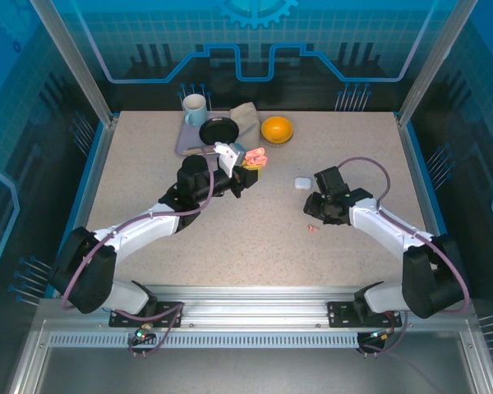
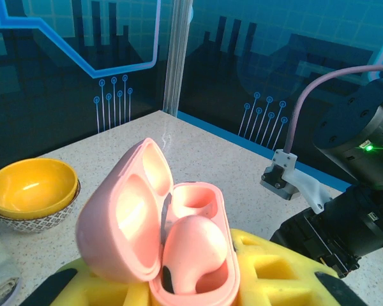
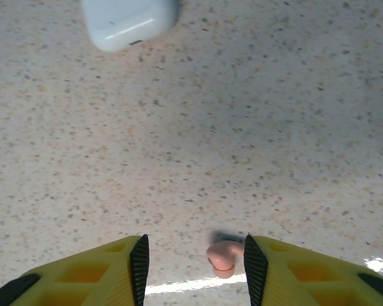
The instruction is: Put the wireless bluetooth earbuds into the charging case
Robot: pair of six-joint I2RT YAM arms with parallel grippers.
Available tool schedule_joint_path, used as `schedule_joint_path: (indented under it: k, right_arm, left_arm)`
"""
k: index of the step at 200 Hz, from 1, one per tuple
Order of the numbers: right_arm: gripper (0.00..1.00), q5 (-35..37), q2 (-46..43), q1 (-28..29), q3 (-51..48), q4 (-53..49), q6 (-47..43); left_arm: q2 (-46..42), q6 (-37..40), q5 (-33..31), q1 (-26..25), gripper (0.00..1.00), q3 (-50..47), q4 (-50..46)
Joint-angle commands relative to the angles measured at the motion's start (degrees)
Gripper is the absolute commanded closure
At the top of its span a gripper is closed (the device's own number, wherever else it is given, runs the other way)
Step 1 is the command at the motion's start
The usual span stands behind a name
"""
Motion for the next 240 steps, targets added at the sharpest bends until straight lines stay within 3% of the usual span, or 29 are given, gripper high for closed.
schedule_joint_path:
  k: [1,75,120,181,240]
  right_arm:
    - [0.54,-0.6,1.6,-0.5,-2.3,-1.7,1.3]
    - [0.53,-0.5,8.5,0.3,-2.4,5.3,-3.2]
    - [0.53,-4.7,13.7,-0.8,-1.1,8.1,-5.6]
    - [0.55,-8.6,10.6,0.6,-4.5,7.8,-2.8]
    - [0.55,-8.7,9.0,6.2,-6.2,6.6,0.2]
  left_arm:
    - [-1.5,-0.6,0.1,0.5,1.00,-0.8,1.2]
    - [-2.0,-0.9,0.2,0.7,1.00,-1.5,1.1]
    - [-2.1,-0.8,0.2,0.7,1.00,-1.2,0.8]
    - [-1.6,-0.9,0.4,0.8,1.00,-0.6,0.8]
    - [-1.2,-1.0,0.5,0.8,1.00,-0.1,0.9]
